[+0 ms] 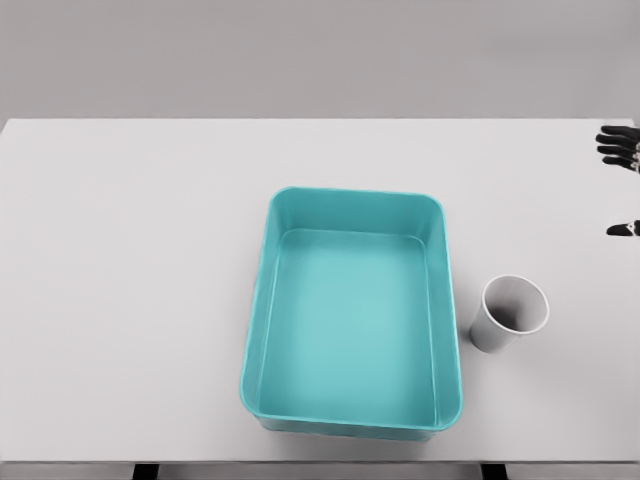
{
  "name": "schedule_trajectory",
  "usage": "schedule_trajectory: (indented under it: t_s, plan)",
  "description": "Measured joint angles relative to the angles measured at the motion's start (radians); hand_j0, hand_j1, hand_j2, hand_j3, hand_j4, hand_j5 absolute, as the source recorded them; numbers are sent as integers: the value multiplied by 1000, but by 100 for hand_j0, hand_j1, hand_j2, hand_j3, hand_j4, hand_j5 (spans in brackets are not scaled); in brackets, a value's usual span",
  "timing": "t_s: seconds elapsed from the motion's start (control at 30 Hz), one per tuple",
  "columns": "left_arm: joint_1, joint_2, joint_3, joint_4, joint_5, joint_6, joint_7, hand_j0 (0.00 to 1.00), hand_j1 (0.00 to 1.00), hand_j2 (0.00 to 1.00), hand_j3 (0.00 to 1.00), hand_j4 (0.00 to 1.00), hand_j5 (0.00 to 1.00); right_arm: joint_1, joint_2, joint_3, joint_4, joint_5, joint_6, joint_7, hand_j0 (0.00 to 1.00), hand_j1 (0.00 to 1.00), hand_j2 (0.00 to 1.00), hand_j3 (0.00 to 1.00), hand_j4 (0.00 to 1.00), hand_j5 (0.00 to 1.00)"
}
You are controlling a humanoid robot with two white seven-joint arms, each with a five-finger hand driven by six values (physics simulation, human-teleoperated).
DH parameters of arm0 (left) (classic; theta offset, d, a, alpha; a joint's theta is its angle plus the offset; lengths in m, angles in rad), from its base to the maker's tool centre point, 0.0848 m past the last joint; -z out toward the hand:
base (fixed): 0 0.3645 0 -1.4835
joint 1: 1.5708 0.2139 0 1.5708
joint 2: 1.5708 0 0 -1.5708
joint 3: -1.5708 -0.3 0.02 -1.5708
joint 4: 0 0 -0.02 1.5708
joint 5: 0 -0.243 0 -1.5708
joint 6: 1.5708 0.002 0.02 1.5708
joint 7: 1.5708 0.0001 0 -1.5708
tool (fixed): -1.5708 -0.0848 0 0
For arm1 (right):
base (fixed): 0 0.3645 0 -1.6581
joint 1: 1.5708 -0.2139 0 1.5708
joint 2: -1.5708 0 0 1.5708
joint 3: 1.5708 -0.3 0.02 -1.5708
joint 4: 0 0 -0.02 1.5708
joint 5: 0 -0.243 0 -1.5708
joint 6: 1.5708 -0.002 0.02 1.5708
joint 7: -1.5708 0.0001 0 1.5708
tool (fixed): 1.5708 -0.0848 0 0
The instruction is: Put the paper cup into the basket with your right arm
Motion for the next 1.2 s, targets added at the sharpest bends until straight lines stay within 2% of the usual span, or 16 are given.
schedule_trajectory:
  t_s: [0.27, 0.53, 0.8, 1.2]
  plan:
    - [-1, 0, 0, 0, 0, 0, 0, 100, 100, 100, 100, 100, 100, 89, 13, 33, -12, 60, -78, 0, 99, 99, 99, 99, 99, 99]
    - [0, 0, 0, 0, 0, -1, 0, 100, 100, 100, 100, 100, 100, 120, 28, 91, -20, 65, -146, 0, 99, 99, 99, 99, 99, 99]
    - [-1, 0, 0, 0, 0, -1, 0, 100, 100, 100, 100, 100, 100, 178, 34, 106, -27, 69, -179, 0, 99, 99, 99, 99, 99, 99]
    - [0, 0, 0, 0, 0, -1, 0, 100, 100, 100, 100, 100, 100, 196, 31, 113, -90, 88, -191, 0, 100, 100, 100, 100, 100, 100]
